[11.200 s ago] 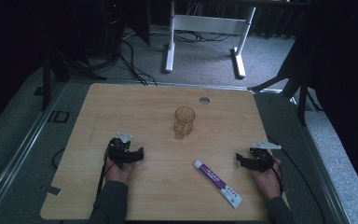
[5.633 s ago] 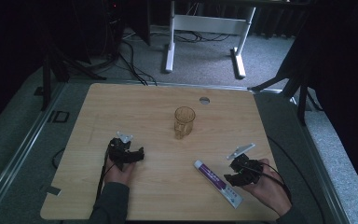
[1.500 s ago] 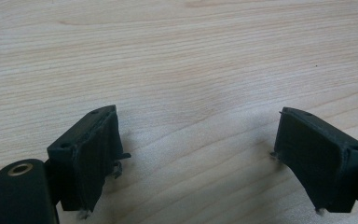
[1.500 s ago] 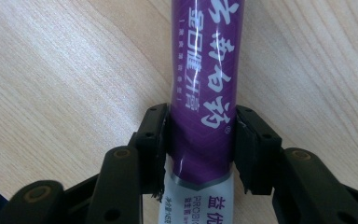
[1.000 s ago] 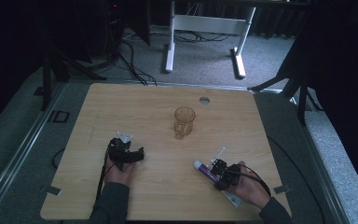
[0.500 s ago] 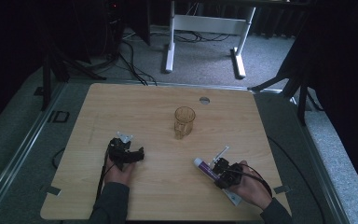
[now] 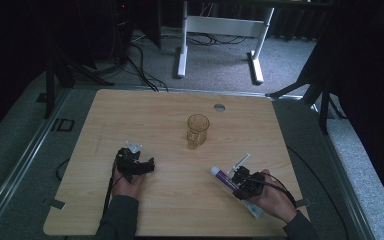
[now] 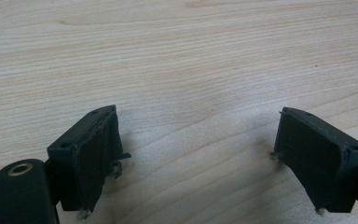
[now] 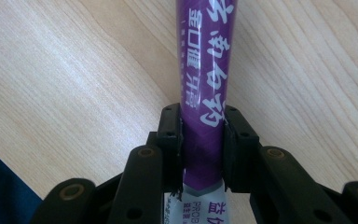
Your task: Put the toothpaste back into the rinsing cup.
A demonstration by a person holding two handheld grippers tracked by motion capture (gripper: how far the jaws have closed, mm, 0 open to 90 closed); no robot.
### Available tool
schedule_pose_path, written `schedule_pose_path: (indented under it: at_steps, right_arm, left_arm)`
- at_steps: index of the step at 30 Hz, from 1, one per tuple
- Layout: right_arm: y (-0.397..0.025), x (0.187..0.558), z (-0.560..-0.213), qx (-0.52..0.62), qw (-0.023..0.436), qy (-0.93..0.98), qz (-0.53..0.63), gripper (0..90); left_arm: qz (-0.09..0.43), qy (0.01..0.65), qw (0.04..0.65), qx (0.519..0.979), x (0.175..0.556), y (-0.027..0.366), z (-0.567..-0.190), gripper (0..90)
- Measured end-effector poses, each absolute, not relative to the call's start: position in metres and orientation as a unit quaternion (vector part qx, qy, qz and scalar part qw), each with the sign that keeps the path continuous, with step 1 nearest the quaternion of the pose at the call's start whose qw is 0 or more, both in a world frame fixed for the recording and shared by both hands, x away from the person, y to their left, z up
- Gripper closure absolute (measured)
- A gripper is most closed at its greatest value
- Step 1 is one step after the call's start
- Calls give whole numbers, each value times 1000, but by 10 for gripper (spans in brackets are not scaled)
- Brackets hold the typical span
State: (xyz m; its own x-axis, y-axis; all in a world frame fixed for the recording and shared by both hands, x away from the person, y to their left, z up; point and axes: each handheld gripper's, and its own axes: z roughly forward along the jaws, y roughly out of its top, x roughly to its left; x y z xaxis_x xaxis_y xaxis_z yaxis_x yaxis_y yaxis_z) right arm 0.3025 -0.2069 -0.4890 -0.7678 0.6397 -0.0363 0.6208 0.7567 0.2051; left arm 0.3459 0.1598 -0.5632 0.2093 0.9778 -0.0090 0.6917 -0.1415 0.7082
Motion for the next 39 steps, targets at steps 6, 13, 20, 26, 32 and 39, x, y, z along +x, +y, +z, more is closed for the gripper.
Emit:
schedule_pose_path:
  at_steps: [6,13,20,26,32,39]
  right_arm:
    - [-210,304,-485,341,57,934,94,724]
    - [-214,305,-474,344,71,931,102,725]
    - [-217,308,-464,348,81,927,111,725]
    - [-223,312,-458,357,86,923,118,725]
    - [-228,315,-450,361,94,920,124,726]
    - [-234,318,-443,361,103,919,120,726]
  left_arm:
    - [238,582,301,717,346,160,-563,140]
    - [238,582,300,717,346,160,-563,140]
    - [238,582,301,717,346,160,-563,140]
    - [238,582,301,717,346,160,-563,140]
    - [238,582,301,717,346,160,-563,140]
    - [238,582,300,717,346,160,-563,140]
